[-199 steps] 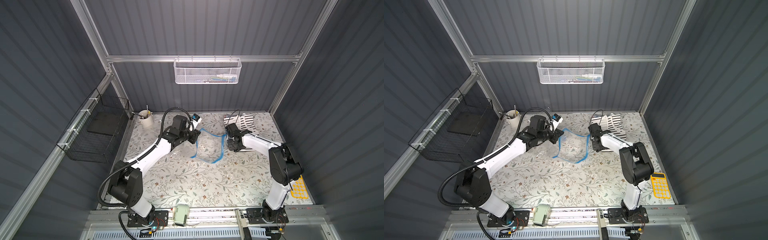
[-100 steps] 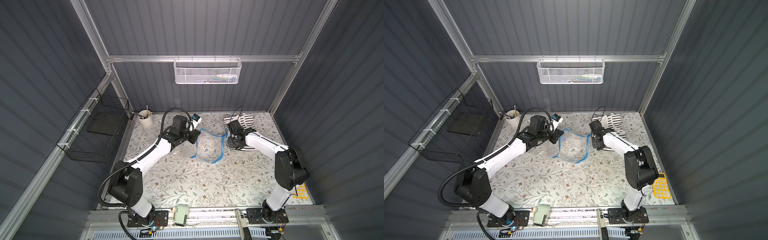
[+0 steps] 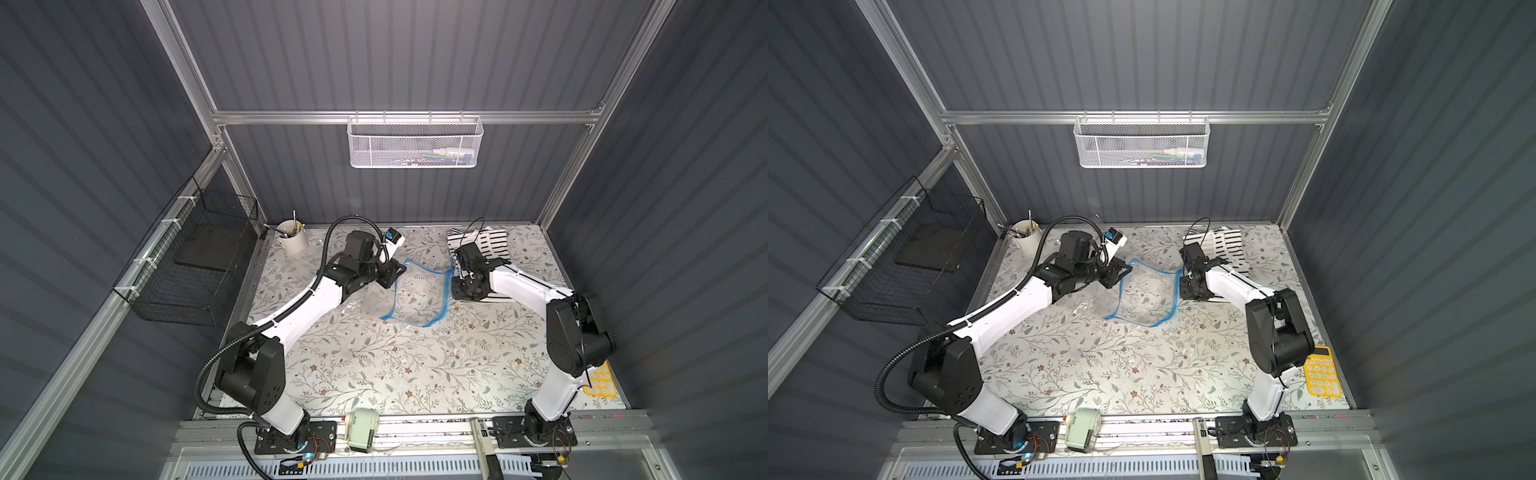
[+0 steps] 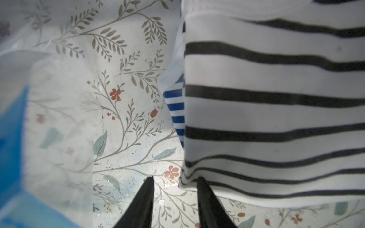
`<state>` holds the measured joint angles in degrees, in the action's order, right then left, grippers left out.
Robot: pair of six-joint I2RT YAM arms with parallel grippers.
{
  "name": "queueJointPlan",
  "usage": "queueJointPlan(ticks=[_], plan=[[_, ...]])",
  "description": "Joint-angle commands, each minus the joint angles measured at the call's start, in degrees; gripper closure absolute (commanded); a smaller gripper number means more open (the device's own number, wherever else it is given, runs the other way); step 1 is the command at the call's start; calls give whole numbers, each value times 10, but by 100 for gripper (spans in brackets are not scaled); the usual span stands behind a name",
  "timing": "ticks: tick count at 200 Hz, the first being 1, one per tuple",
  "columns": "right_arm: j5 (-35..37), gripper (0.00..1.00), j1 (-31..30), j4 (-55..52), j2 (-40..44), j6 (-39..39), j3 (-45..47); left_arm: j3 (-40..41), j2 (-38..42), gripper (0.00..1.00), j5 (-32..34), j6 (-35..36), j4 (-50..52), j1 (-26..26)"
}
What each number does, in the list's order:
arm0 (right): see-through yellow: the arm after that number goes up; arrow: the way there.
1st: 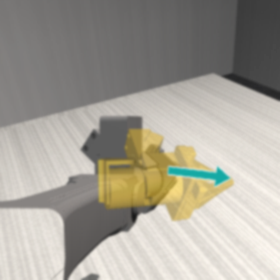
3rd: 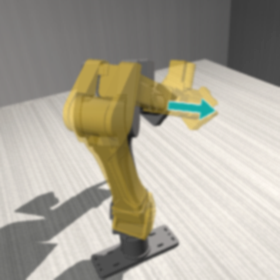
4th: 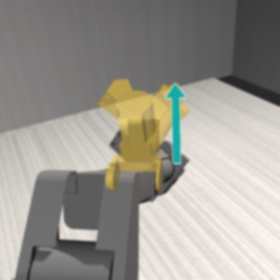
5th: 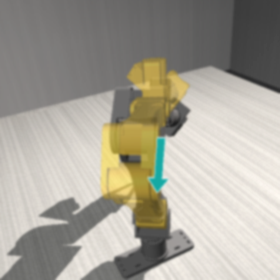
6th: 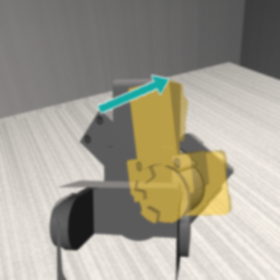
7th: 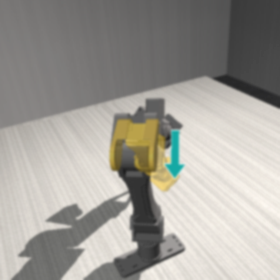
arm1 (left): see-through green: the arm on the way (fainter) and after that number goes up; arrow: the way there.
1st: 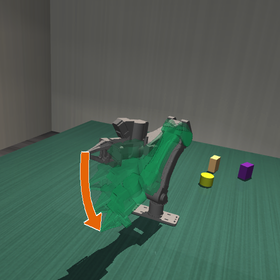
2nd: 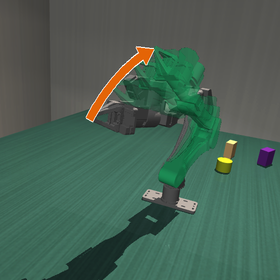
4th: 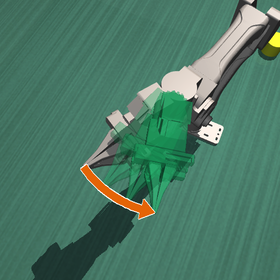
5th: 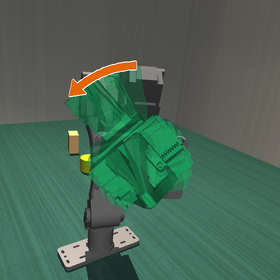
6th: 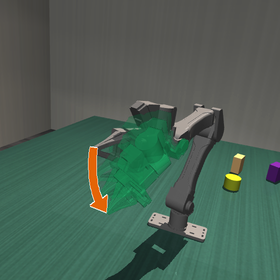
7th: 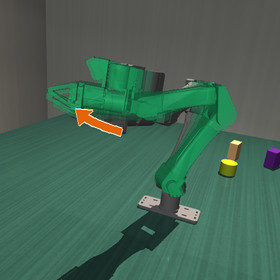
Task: Take the tank top out of the vacuum bag
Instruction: Place the vacuum bag at the center of the board.
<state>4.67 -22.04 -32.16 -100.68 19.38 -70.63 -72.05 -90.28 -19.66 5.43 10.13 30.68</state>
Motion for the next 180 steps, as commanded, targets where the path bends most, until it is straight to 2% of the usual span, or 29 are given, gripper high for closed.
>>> queueJointPlan(ticks=[1, 18, 28, 40, 51, 65, 88, 114, 144, 180], plan=[[-6, 59, 2, 5, 60, 14, 19, -8, 52, 43, -69, -3, 0, 2], [-7, 56, 8, 7, 108, 27, 39, -1, 87, 34, -97, 9, -5, 2], [-15, 54, 18, 1, 134, 36, 48, 8, 108, 32, -94, 14, -13, 2], [-32, 52, 28, 8, 178, 46, 71, 19, 126, 31, -64, 13, -25, 3], [-46, 51, 34, 19, 223, 55, 100, 24, 124, 29, 0, -17, -44, 3], [-55, 48, 41, 14, 279, 67, 129, -22, 84, 32, 68, -67, 24, 2], [-64, 44, 43, -1, 376, 78, 173, -66, 14, 35, 76, -174, 153, 4], [-91, 41, 45, -11, 449, 84, 206, -59, -30, 32, 126, -214, 240, 36], [-120, 37, 45, -23, 471, 89, 202, -39, -90, 28, 151, -252, 277, 39], [-125, 38, 48, -6, 489, 101, 231, -62, -200, 27, 169, -267, 225, 43]])
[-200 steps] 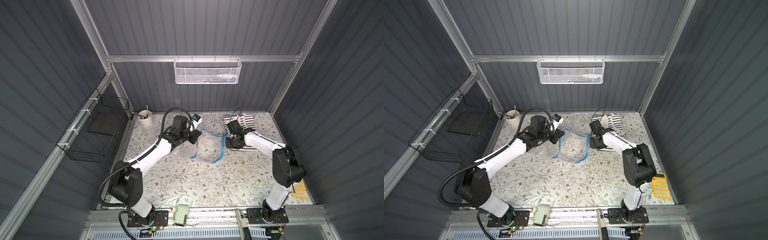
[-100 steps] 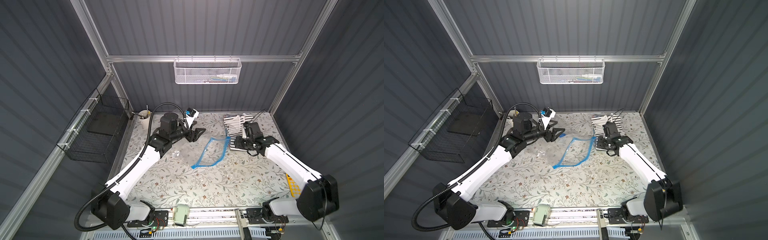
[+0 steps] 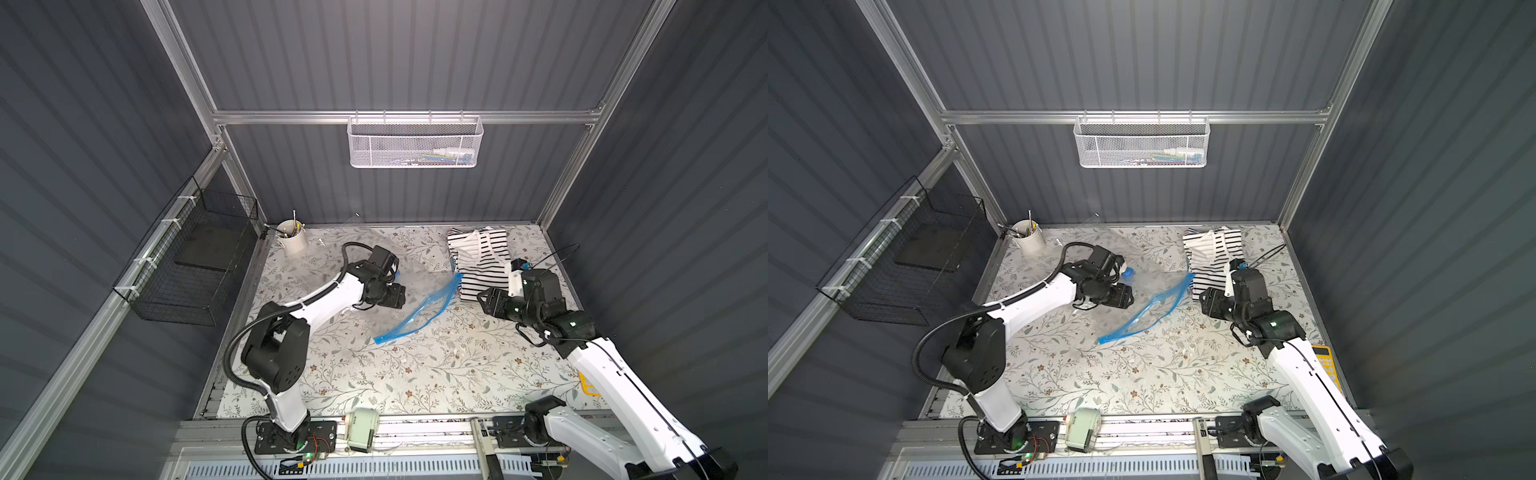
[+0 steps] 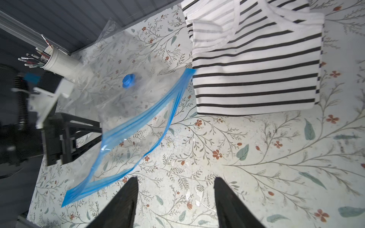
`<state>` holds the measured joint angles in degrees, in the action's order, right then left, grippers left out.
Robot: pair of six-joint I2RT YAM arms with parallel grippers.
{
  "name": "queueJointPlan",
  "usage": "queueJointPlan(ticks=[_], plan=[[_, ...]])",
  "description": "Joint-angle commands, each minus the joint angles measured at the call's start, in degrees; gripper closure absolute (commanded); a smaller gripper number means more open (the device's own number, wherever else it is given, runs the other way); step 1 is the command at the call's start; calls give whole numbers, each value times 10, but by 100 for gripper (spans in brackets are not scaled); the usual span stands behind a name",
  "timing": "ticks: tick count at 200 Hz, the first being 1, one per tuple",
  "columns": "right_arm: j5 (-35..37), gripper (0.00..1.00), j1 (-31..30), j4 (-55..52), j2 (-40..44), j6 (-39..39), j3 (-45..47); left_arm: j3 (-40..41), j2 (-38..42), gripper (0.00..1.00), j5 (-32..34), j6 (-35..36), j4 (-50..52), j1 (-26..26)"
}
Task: Take the tank top out of the vacuum bag
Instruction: Place the vacuum bag at the center of the board, then reset both arms
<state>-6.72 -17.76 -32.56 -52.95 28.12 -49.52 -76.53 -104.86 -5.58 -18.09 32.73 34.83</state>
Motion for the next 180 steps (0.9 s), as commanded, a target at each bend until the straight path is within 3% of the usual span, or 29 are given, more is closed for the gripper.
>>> queueJointPlan(ticks=[1, 24, 44, 65, 93, 101, 114, 125, 148, 180], plan=[[-10, 37, 6, -3, 12, 14, 20, -18, -56, 27, 30, -32, -2, 2], [12, 24, 36, 21, 48, 33, 53, -37, -70, 25, 67, -36, -42, 9], [-60, 22, 122, 72, 49, 36, 81, -91, -94, 24, 96, -15, -46, 9], [-57, 1, 188, 123, 25, 19, 101, -100, -90, 22, 112, 12, -84, 9], [-22, 1, 247, 176, 8, -14, 128, -89, -22, 19, 118, 35, -89, 9], [-14, 1, 257, 193, 17, -18, 142, -69, 17, 16, 121, 36, -94, 9], [4, 1, 266, 225, 37, -31, 166, -25, 79, 1, 137, 44, -93, 9], [38, 1, 268, 244, 56, -46, 185, 6, 131, 0, 162, 58, -83, 9], [90, 1, 274, 319, 96, -105, 254, 103, 241, 0, 264, 79, -104, 5], [97, 1, 274, 542, 127, -180, 404, 307, 354, 0, 540, 130, -273, 0]])
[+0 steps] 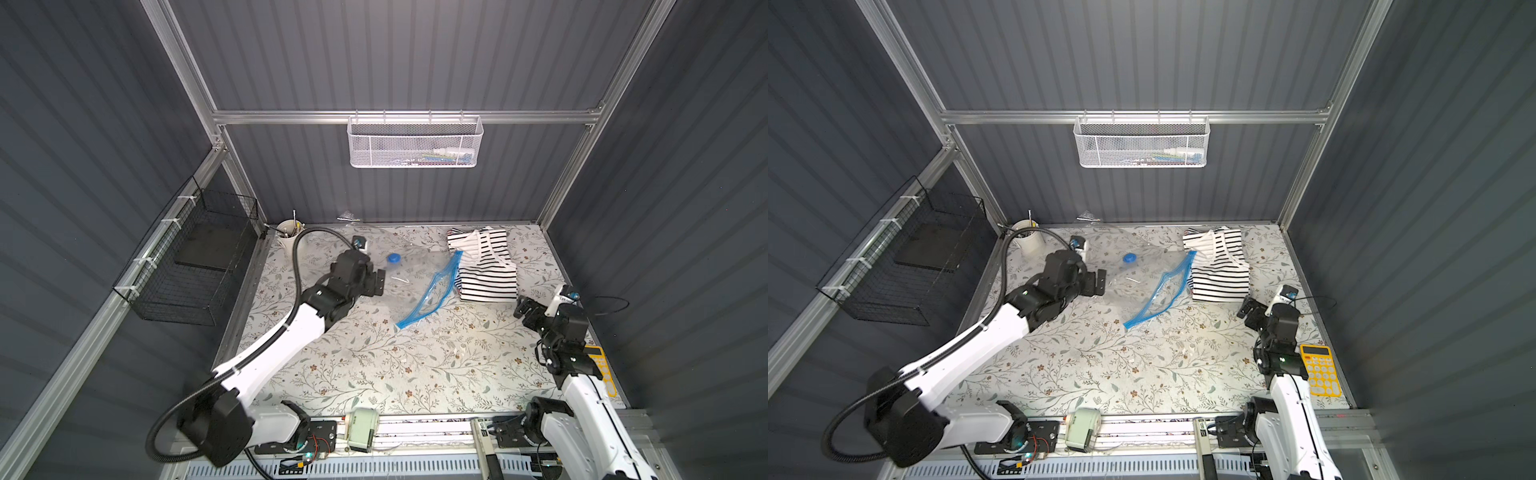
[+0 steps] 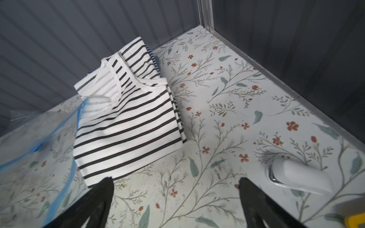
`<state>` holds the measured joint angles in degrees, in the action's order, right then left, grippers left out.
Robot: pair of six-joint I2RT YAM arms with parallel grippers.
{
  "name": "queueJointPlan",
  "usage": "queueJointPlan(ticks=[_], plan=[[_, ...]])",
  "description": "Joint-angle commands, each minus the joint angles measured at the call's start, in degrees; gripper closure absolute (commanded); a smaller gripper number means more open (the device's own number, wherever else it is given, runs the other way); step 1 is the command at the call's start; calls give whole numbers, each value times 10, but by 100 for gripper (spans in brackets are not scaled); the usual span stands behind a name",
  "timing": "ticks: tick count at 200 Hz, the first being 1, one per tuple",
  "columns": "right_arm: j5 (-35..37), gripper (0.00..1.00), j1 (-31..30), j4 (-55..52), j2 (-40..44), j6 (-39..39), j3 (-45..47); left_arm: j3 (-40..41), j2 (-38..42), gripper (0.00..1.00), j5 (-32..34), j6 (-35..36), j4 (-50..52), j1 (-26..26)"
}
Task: Take the tank top out of the vacuum bag
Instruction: Reset both arms
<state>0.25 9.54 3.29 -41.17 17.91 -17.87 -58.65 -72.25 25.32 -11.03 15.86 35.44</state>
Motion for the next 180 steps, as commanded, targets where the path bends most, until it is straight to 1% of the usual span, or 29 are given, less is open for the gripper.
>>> queueJointPlan(ticks=[1, 6, 11, 20, 28, 32, 40, 50, 57, 59, 68, 75, 80, 90, 99, 102, 105, 110, 116, 121, 127, 132, 136, 140, 150, 157, 161, 168, 180], plan=[[29, 1, 1, 187, 9, -78, 93, 136, 29, 0, 239, 64, -114, -6], [35, 1, 1, 220, 6, -74, 114, 172, 34, 0, 265, 88, -160, -9], [35, 1, 2, 252, 1, -68, 127, 206, 35, 0, 278, 117, -204, -15], [27, 1, 2, 269, -4, -67, 127, 264, 25, 0, 286, 168, -306, -26], [20, 1, 1, 291, -15, -70, 134, 309, 8, 0, 285, 190, -392, -40], [21, 1, 1, 325, -26, -69, 141, 328, 0, 0, 282, 190, -427, -50], [24, 1, 2, 385, -51, -66, 151, 360, -13, 0, 264, 163, -481, -84], [5, 1, 2, 439, -89, -71, 152, 403, -23, 0, 209, 132, -546, -124], [-14, 1, 1, 469, -123, -73, 147, 436, -40, 0, 164, 122, -620, -146], [-19, 1, 0, 477, -133, -74, 144, 443, -48, 0, 157, 130, -651, -152], [-40, 1, 1, 515, -178, -73, 133, 457, -77, 0, 150, 151, -732, -157], [-54, 1, 1, 561, -213, -74, 130, 453, -103, 0, 129, 172, -762, -160], [-61, 1, 1, 596, -247, -75, 130, 445, -125, 0, 126, 186, -784, -163], [-70, 1, -1, 669, -302, -90, 129, 427, -187, 0, 114, 212, -836, -164], [-60, 1, -3, 707, -342, -96, 130, 417, -244, 0, 76, 219, -888, -174], [-55, 1, -4, 725, -361, -95, 131, 411, -264, 0, 76, 219, -892, -175], [-52, 1, -3, 744, -379, -94, 132, 412, -277, 0, 85, 230, -924, -177], [-52, 1, -5, 776, -414, -93, 131, 423, -279, 0, 85, 225, -961, -181], [-49, 1, -6, 816, -459, -94, 126, 439, -258, 0, 73, 198, -946, -190], [-56, 1, -5, 785, -461, -91, 106, 454, -248, 0, 48, 175, -935, -201], [-59, 1, -6, 717, -437, -95, 89, 463, -260, 0, 29, 166, -964, -216], [-57, 1, -6, 654, -420, -95, 70, 463, -287, 0, 25, 166, -992, -220], [-53, 1, -5, 608, -410, -93, 53, 458, -312, 0, 22, 179, -1030, -223], [-50, 1, -8, 580, -406, -94, 39, 449, -314, 0, 32, 191, -1029, -219], [-46, 1, -17, 590, -421, -104, 28, 430, -275, 0, 6, 184, -928, -216], [-58, 1, -19, 611, -431, -108, 29, 421, -263, 1, 1, 174, -884, -222], [-67, 1, -19, 606, -430, -111, 30, 416, -269, 0, 3, 175, -882, -223], [-77, 1, -18, 588, -422, -118, 27, 414, -284, 1, 10, 179, -910, -223], [-89, 1, -18, 572, -426, -121, 14, 424, -285, 0, 40, 170, -934, -223]])
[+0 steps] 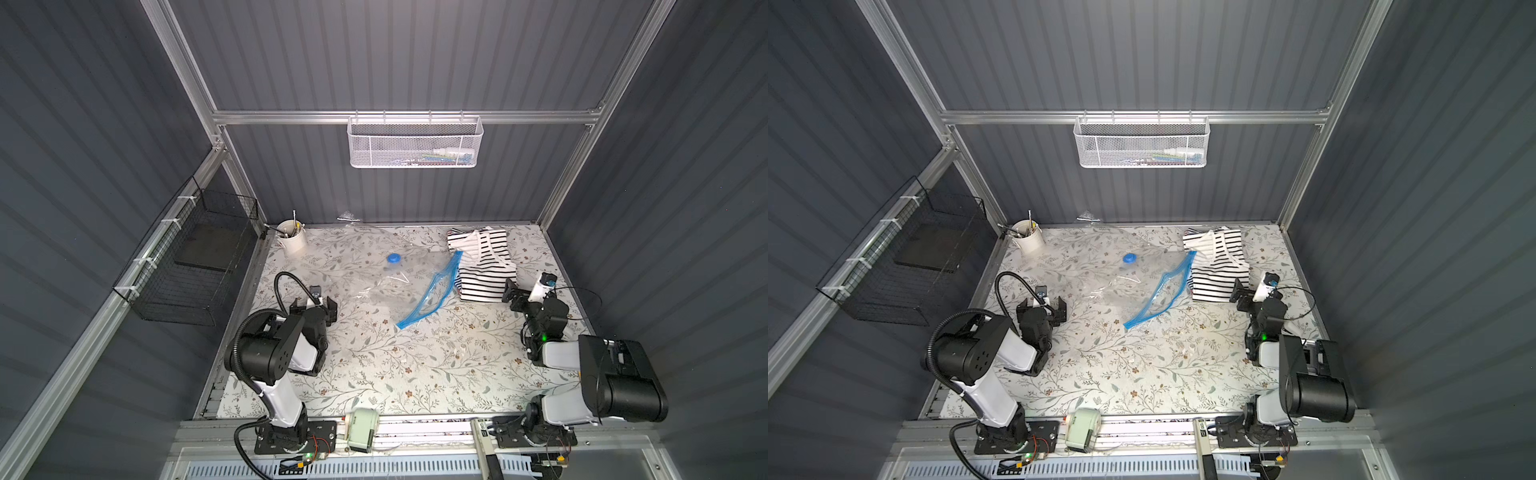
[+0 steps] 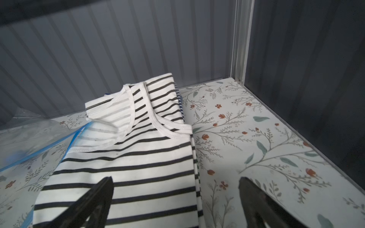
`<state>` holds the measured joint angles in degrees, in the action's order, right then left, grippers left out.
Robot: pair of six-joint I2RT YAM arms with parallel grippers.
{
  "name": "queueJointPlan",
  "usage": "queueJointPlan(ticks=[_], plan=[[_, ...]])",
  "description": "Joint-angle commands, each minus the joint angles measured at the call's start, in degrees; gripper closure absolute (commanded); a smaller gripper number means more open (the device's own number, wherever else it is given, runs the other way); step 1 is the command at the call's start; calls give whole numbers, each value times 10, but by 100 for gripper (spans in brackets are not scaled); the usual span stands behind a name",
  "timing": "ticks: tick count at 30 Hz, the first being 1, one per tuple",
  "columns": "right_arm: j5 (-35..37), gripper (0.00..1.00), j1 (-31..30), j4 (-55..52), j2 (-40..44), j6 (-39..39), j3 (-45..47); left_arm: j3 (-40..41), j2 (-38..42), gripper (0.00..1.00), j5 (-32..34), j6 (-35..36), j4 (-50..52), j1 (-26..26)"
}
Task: Take the tank top out of the vacuum bag
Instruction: Reset both arms
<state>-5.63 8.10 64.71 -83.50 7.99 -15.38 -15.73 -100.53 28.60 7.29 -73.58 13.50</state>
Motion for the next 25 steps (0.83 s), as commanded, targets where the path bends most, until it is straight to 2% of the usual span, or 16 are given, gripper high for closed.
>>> queueJointPlan(ticks=[1, 3, 6, 10, 15, 18, 20, 25], plan=[[-31, 1, -4, -43, -4, -22, -12, -6, -2, 0, 8, -14, -39, -4], [-38, 1, -6, -70, 1, -29, -22, -16, -3, 0, 11, -11, -26, -4], [-41, 1, -6, -65, -3, -30, -22, -47, 12, 0, 27, -33, 60, -7], [-46, 1, -8, -70, -3, -34, -26, -64, 14, 0, 24, -42, 98, -15], [-46, 1, -8, -70, -3, -34, -27, -64, 11, 0, 24, -42, 92, -16], [-69, 1, -15, -81, -6, -51, -35, -64, 11, 0, 23, -42, 92, -16], [-45, 1, -26, -88, -6, -57, -36, -64, 11, 0, 23, -42, 92, -16], [-38, 1, -28, -70, -2, -55, -26, -65, 11, 0, 23, -42, 93, -16]])
